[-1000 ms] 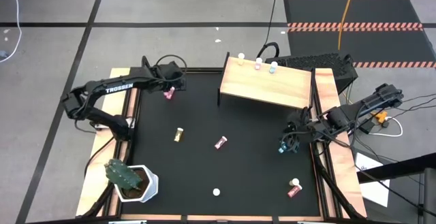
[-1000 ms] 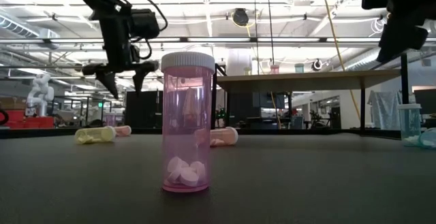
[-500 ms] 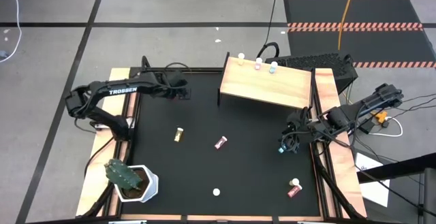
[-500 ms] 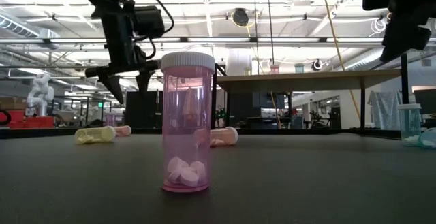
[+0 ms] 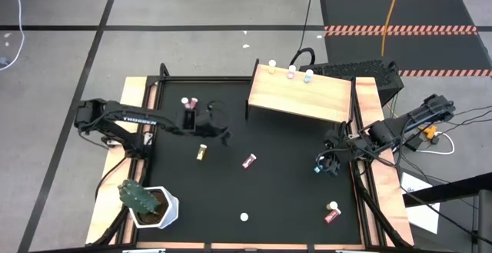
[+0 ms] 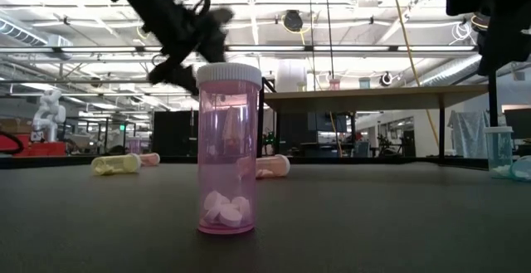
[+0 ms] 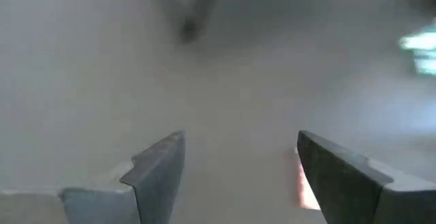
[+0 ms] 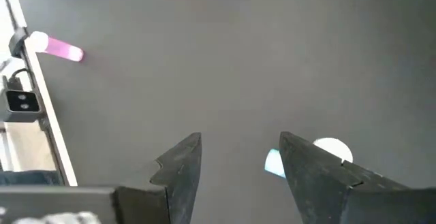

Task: Pick and place medicine bottles onto shelf by color
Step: Put the center orange pill bottle on the shelf

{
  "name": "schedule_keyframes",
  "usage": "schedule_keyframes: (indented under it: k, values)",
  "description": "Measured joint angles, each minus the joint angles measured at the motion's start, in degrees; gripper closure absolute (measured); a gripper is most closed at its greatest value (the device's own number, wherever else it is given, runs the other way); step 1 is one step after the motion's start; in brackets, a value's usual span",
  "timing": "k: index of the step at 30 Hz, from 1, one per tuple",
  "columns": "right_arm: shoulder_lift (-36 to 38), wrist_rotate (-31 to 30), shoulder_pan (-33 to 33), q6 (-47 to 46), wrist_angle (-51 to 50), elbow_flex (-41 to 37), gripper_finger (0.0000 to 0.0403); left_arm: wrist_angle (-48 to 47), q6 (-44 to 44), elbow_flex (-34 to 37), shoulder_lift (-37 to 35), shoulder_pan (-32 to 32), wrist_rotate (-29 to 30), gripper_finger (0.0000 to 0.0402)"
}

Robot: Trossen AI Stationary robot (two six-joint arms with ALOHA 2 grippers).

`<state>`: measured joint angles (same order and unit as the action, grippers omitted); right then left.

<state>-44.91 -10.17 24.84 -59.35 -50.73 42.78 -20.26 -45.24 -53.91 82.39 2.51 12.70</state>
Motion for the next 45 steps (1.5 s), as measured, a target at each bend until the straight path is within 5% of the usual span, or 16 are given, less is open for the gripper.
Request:
schedule_keyframes:
  k: [8, 16, 33, 40, 45]
  values:
    - [-0.2, 2.3, 2.5, 0.5, 9.0, 0.0, 0.0211, 18.6, 2.9, 0.0, 3.8, -9.1, 2.7, 0.0119]
    - [-4.4, 4.7, 13.0, -0.2, 11.9, 0.0, 0.0211, 45.4, 6.9, -1.3, 15.6, -16.1, 2.4, 0.0119]
    - [-12.6, 10.6, 34.3, -10.1, 13.1, -0.1, 0.0246, 26.5, 15.5, -40.2, 39.6, -19.8, -0.3, 0.0119]
    - [-14.5, 13.3, 41.6, -15.7, 12.8, -0.1, 0.0248, 25.0, 18.4, -43.9, 40.1, -17.7, 0.9, 0.0119]
    - [-16.7, 9.0, 43.0, -21.2, 10.9, -0.1, 0.0248, 8.8, 7.9, -43.9, 39.2, -15.1, 4.2, 0.0119]
